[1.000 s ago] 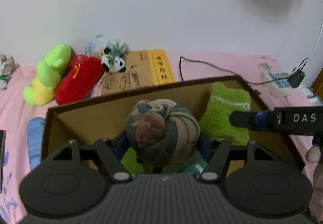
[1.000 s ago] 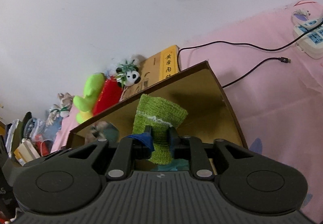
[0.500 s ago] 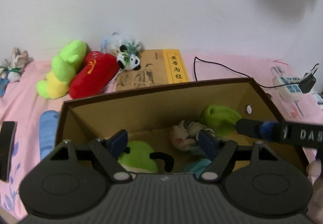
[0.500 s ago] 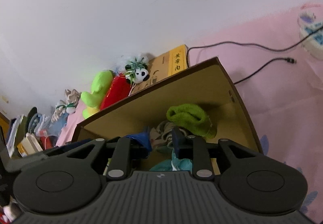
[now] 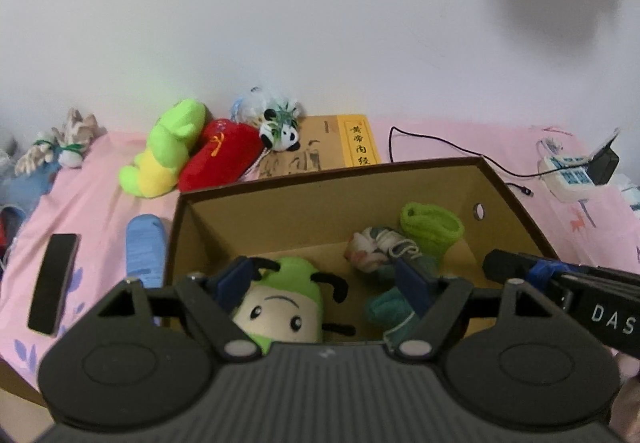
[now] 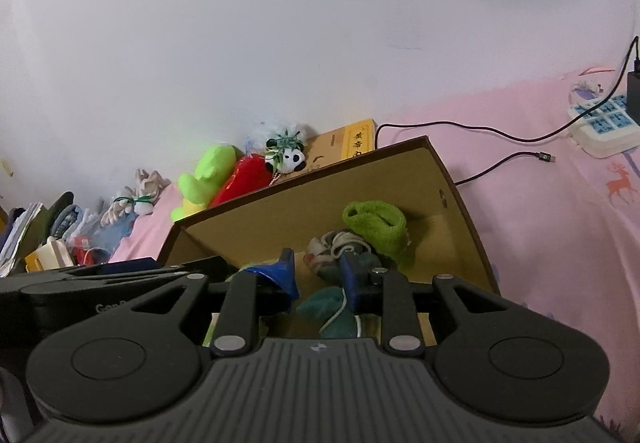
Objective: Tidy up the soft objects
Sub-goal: 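Withdraw both grippers from the box toward the remaining soft toys, then grasp the yellow-green mesh cloth with the right gripper while the left moves to the pink teddy bear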
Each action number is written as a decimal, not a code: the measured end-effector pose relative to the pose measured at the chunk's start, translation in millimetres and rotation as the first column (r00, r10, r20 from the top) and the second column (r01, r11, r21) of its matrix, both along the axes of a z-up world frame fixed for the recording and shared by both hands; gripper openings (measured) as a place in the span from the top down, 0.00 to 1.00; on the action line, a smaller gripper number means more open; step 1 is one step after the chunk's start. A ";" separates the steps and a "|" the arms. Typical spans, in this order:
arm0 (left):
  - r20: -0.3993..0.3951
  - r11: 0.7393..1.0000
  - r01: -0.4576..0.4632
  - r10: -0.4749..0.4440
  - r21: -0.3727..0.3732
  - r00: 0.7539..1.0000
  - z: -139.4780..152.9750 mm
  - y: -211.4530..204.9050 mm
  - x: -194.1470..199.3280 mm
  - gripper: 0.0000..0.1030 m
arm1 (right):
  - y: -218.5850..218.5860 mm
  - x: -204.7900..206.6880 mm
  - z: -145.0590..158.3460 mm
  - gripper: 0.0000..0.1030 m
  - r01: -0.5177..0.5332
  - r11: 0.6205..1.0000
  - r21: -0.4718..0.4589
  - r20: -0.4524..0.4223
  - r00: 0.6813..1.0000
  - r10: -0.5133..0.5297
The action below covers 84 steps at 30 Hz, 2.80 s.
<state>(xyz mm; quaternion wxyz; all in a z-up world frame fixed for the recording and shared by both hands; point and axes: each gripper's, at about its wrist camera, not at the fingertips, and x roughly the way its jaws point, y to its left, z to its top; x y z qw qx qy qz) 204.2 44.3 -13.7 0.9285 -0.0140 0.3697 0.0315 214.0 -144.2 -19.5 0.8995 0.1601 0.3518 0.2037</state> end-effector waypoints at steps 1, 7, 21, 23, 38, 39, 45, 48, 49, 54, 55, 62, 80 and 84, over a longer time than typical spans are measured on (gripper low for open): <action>0.004 1.000 0.000 0.000 0.010 1.000 1.5 -2.0 -4.3 0.23 | -0.5 -3.6 0.4 0.93 0.000 1.000 0.005 0.001 1.000 0.000; 0.007 1.000 -0.023 0.023 0.022 1.000 5.0 -9.0 -27.4 0.22 | -6.1 -25.0 4.9 0.93 -0.003 1.000 0.012 0.007 1.000 0.003; 0.013 0.997 -0.067 0.067 0.038 0.998 7.6 -31.2 -75.6 0.15 | -29.1 -65.4 4.2 0.92 -0.017 0.999 0.031 -0.009 1.000 0.018; 0.007 0.997 -0.073 0.073 0.039 0.997 7.1 -34.4 -82.0 0.15 | -32.7 -70.1 3.1 0.92 -0.021 0.999 0.036 -0.018 1.000 0.022; -0.027 0.996 -0.078 0.079 0.035 0.997 -1.6 -65.5 -128.5 0.13 | -62.3 -113.5 1.7 0.91 -0.096 0.995 0.027 -0.016 0.995 0.097; -0.030 0.997 -0.077 0.078 0.033 0.997 -2.6 -67.2 -131.6 0.13 | -65.0 -116.2 1.2 0.91 -0.100 0.995 0.027 -0.017 0.995 0.101; -0.051 0.999 -0.049 0.049 0.015 0.997 -8.6 -84.5 -153.6 0.13 | -83.1 -138.2 -2.7 0.90 -0.118 0.993 0.011 -0.011 0.993 0.118; -0.059 0.999 -0.029 0.030 0.016 0.998 -11.6 -93.6 -164.0 0.12 | -93.7 -149.0 -6.0 0.90 -0.128 0.992 0.005 -0.009 0.992 0.128; -0.064 1.000 -0.022 0.022 0.014 0.998 -13.1 -96.9 -167.7 0.12 | -97.5 -152.9 -7.4 0.90 -0.130 0.992 -0.001 -0.009 0.991 0.130; -0.079 1.000 0.011 -0.009 0.027 0.997 -21.2 -112.3 -181.8 0.12 | -112.3 -168.5 -13.2 0.89 -0.146 0.989 -0.033 -0.006 0.989 0.146; -0.082 0.999 0.018 -0.015 0.030 0.996 -23.2 -115.6 -184.5 0.12 | -114.6 -171.0 -14.3 0.89 -0.150 0.988 -0.041 -0.005 0.989 0.150; -0.118 0.998 0.059 -0.058 0.003 0.991 -40.0 -130.0 -203.0 0.11 | -129.9 -185.5 -22.2 0.89 -0.172 0.980 -0.096 -0.011 0.985 0.172; -0.192 0.986 0.163 -0.167 -0.035 0.967 -69.6 -168.8 -220.0 0.11 | -196.0 -188.1 -46.9 0.87 -0.070 0.984 -0.165 -0.091 0.994 0.055; -0.202 0.982 0.185 -0.189 -0.037 0.961 -73.4 -176.5 -217.9 0.11 | -212.8 -184.8 -48.5 0.87 -0.028 0.984 -0.177 -0.096 0.995 0.011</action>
